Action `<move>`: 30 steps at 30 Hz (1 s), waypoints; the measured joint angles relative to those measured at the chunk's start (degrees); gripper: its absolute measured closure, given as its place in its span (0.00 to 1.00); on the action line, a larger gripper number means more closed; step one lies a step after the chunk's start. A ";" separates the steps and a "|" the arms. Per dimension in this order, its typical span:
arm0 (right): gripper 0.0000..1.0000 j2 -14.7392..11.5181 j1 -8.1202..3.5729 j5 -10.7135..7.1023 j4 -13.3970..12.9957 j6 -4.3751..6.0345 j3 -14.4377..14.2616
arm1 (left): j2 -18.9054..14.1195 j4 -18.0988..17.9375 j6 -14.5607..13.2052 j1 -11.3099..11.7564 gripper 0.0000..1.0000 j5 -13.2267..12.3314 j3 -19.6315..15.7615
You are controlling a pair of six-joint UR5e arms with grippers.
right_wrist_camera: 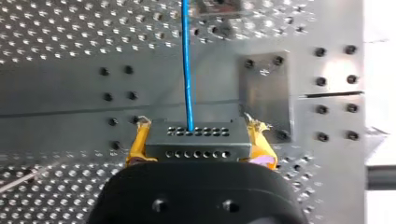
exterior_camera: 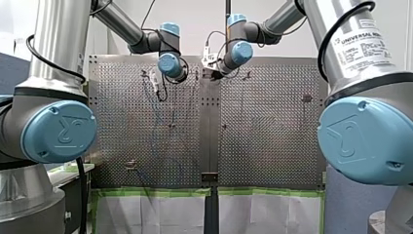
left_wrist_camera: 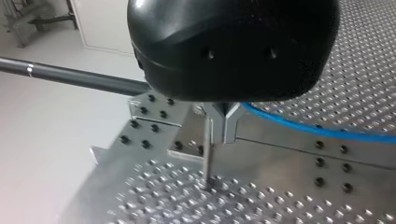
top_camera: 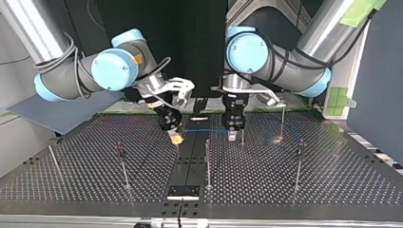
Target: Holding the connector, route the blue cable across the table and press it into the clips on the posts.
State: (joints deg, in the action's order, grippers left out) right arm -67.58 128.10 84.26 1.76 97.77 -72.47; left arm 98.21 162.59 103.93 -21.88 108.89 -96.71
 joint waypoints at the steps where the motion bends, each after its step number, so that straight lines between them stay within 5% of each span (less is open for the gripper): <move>1: 1.00 0.10 -0.11 -0.13 0.00 0.07 0.01 | 0.67 -0.13 -0.05 0.08 1.00 0.02 0.13; 15: 1.00 0.22 -1.34 -1.26 0.48 0.40 2.63 | 2.25 -1.44 -0.69 0.40 1.00 0.97 1.18; 30: 1.00 0.35 -2.99 -3.33 0.24 0.95 2.93 | 3.18 -2.65 1.51 2.92 1.00 -5.42 3.72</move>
State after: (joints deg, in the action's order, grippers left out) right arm -67.23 125.11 80.93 1.99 98.71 -69.53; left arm 101.40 159.93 105.44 -18.96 103.47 -92.99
